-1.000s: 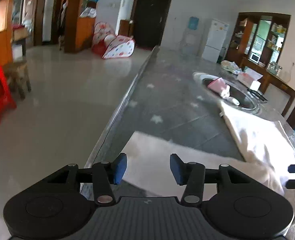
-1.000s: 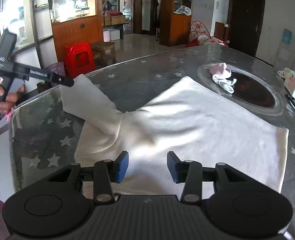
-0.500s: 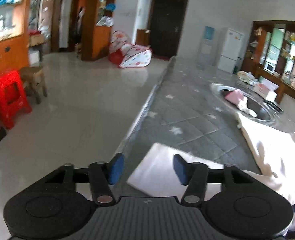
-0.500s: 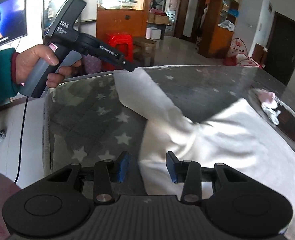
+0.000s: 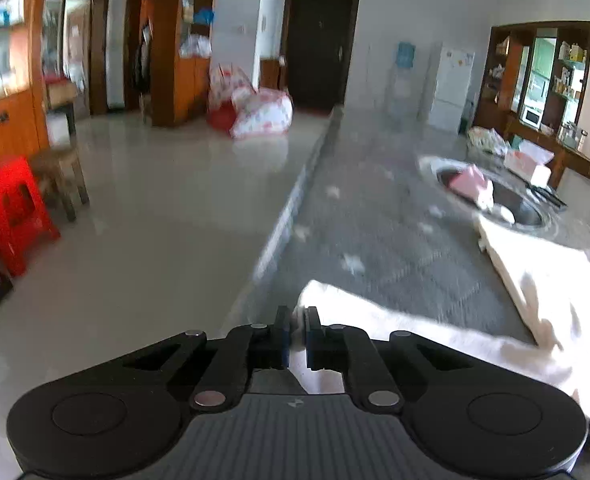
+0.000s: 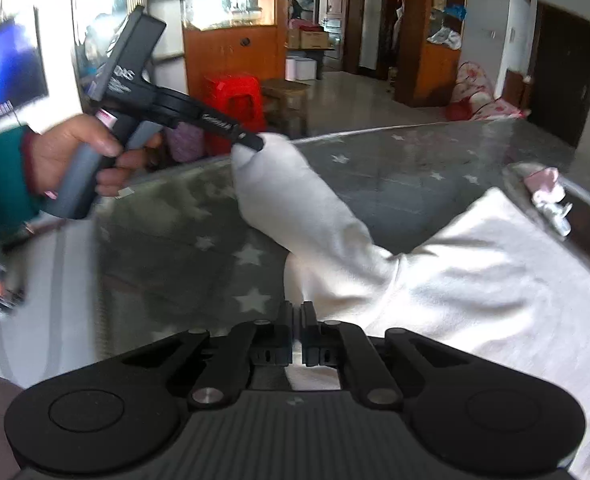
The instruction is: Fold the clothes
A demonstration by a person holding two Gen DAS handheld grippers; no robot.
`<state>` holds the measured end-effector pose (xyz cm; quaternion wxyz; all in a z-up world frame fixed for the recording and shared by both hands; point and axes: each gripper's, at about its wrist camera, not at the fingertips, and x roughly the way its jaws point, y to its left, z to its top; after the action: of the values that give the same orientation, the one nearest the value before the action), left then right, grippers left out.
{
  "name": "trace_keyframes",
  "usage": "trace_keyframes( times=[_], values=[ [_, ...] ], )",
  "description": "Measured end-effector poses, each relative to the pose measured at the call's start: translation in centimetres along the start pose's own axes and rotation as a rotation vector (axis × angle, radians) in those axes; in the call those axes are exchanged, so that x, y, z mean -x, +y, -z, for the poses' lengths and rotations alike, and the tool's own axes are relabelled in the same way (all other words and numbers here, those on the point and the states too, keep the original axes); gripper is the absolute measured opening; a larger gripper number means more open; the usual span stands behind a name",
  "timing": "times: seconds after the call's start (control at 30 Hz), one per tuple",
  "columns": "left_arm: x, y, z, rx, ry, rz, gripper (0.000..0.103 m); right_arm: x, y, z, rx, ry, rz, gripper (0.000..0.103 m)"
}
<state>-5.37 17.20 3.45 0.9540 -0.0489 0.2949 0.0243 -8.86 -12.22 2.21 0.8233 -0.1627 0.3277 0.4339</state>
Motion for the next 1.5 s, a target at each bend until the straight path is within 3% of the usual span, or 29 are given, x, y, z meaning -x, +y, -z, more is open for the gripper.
trace_keyframes(
  times=[0.17, 0.27, 0.33, 0.43, 0.5, 0.67, 0.8, 0.87, 0.97, 1.03, 1.13, 1.23, 1.4, 1.5],
  values=[
    [2.1, 0.1, -1.3, -0.006, -0.057, -0.042, 0.008, 2.3, 0.3, 0.7, 0.038, -0.01, -0.149, 0.002],
    [1.5, 0.1, -0.8, -0.021, -0.001, -0.072, 0.008, 2.6, 0.7, 1.3, 0.062, 0.0, -0.194, 0.009],
    [0.6, 0.6, -0.3, -0.008, 0.032, -0.087, 0.008, 2.7, 0.4, 1.4, 0.034, -0.015, -0.176, 0.009],
    [-0.7, 1.2, 0.4, 0.012, 0.071, -0.114, 0.008, 2.5, 0.0, 1.4, 0.022, -0.045, -0.077, 0.014],
    [-1.0, 1.4, 0.4, 0.011, 0.066, -0.135, 0.008, 2.0, 0.2, 1.5, 0.027, -0.039, -0.032, 0.019],
    [-0.7, 1.9, 0.4, 0.02, 0.063, -0.145, 0.008, 0.2, 0.8, 2.4, 0.029, 0.002, 0.042, 0.019],
    [-0.5, 2.3, 0.7, 0.02, 0.073, -0.152, 0.008, 0.2, 1.4, 2.6, 0.041, 0.003, 0.052, 0.009],
    [-0.6, 2.6, 1.0, 0.024, 0.081, -0.158, 0.008, 0.2, 1.5, 2.6, 0.038, 0.011, 0.008, 0.008],
    [-0.7, 2.5, 1.3, 0.021, 0.093, -0.177, 0.008, 0.5, 2.4, 2.9, 0.109, 0.019, -0.028, 0.008],
    [-0.6, 2.4, 1.3, 0.032, 0.107, -0.185, 0.008, 0.8, 2.3, 2.7, 0.102, 0.013, -0.047, 0.018],
    [0.7, 0.9, 0.6, 0.039, 0.082, -0.114, 0.008, 1.5, 1.9, 2.3, 0.058, -0.007, -0.07, 0.022],
    [2.3, -1.8, -0.1, 0.033, 0.058, 0.053, 0.008, 3.0, 0.8, 1.9, 0.007, -0.046, -0.061, 0.023],
    [2.9, -8.3, 0.0, -0.028, 0.069, 0.397, 0.008, 5.9, -2.5, 2.8, -0.091, -0.073, 0.074, 0.026],
    [2.1, -11.9, 0.6, -0.067, 0.085, 0.538, 0.008, 7.3, -4.8, 4.5, -0.172, -0.064, 0.174, 0.026]
  ],
)
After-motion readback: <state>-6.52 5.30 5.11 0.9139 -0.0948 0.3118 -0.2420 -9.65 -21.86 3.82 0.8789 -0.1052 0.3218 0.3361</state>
